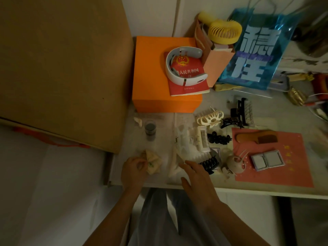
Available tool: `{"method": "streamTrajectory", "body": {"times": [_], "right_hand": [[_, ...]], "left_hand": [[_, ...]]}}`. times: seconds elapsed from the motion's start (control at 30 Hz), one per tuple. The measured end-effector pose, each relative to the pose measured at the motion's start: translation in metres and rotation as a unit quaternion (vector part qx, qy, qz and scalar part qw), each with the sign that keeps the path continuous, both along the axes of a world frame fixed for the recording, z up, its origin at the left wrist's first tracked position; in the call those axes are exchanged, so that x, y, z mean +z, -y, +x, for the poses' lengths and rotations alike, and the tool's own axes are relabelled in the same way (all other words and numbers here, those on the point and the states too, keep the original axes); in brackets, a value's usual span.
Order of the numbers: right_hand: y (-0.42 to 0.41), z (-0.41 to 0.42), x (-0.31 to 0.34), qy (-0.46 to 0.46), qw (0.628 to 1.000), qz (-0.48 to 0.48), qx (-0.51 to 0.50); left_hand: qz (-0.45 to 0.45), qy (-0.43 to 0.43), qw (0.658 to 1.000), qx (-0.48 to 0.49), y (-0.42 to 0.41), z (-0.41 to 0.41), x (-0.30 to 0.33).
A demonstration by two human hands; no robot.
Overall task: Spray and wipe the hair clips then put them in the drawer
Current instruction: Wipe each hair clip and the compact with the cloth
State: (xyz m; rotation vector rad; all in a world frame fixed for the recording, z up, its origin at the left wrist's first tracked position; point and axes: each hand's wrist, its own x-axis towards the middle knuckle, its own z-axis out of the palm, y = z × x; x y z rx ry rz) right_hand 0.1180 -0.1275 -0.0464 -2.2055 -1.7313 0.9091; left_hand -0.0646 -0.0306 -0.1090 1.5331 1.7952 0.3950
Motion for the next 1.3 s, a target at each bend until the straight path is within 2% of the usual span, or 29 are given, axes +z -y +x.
{"method": "streamTrajectory", "body": {"times": [0.17,0.4,0.73,0.9,1.07,1.2,1.3], "right_hand": [[-0.013,0.002,0.015,-0.065,0.995,0.054,-0.047],[-0.032,0.008,0.045,-0.143,0.975,0.149,-0.081],[-0.033,0.04,0.079,-0.107,0.946,0.267,-0.148],[-0.026,0.054,0.091,-0.083,0.931,0.306,-0.178],[-0.024,0.063,0.1,-0.057,0.918,0.326,-0.218],[-0.023,0.069,0.108,-0.025,0.909,0.347,-0.23],[-0.023,0.069,0.111,-0.033,0.898,0.352,-0.263]], "left_hand": [[0.005,0.088,0.996,-0.004,0.002,0.004,0.034],[0.047,0.176,0.979,-0.091,0.001,0.026,0.091],[0.124,0.238,0.936,-0.229,-0.019,0.069,0.148],[0.158,0.228,0.92,-0.277,-0.024,0.085,0.16],[0.127,0.197,0.924,-0.303,-0.022,0.097,0.162],[0.159,0.14,0.917,-0.338,-0.02,0.106,0.168],[0.155,0.138,0.92,-0.332,-0.019,0.113,0.173]]}}
